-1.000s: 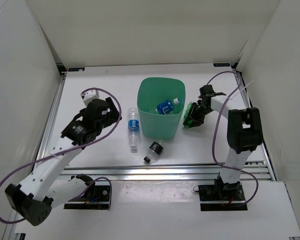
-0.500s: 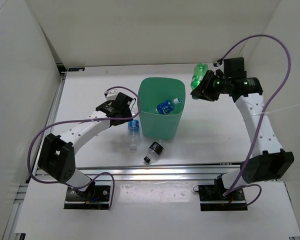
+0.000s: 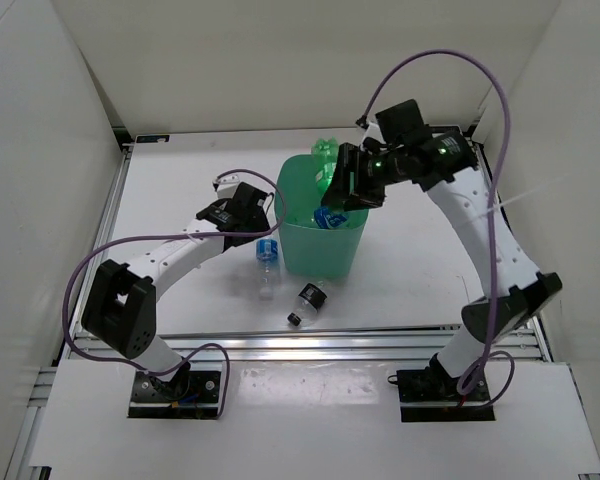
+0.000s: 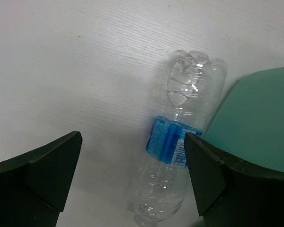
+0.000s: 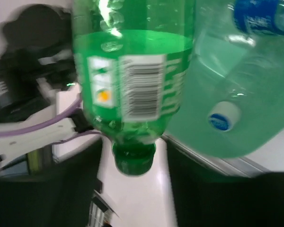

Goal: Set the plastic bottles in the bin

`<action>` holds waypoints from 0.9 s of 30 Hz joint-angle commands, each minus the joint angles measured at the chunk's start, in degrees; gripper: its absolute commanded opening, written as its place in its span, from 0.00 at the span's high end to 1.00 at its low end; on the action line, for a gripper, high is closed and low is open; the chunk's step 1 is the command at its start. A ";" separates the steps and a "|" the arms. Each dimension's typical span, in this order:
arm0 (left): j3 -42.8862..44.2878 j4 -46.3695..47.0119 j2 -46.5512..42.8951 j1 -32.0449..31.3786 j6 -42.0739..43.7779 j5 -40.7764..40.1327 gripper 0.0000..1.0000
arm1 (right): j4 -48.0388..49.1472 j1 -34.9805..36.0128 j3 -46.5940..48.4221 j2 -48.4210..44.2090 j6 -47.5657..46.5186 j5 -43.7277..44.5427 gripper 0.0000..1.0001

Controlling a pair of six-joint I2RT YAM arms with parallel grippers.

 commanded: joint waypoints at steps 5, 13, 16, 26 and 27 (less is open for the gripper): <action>-2.43 8.49 -0.57 0.37 2.82 6.35 0.00 | -2.83 0.14 -0.71 -5.43 -0.73 7.12 0.00; -8.31 19.04 1.45 0.90 5.19 16.56 0.00 | -0.35 0.13 -4.58 -11.97 -2.39 8.97 0.00; -10.34 23.00 2.67 2.04 5.19 19.10 0.00 | -0.35 0.13 -5.82 -13.72 -3.09 8.27 0.00; -13.31 23.79 5.26 3.71 3.19 18.16 0.60 | -1.59 -0.39 -6.88 -15.83 -5.30 8.27 0.00; -14.55 23.79 3.40 4.23 3.17 16.75 0.60 | -1.59 -0.40 -6.88 -15.83 -5.30 8.27 0.00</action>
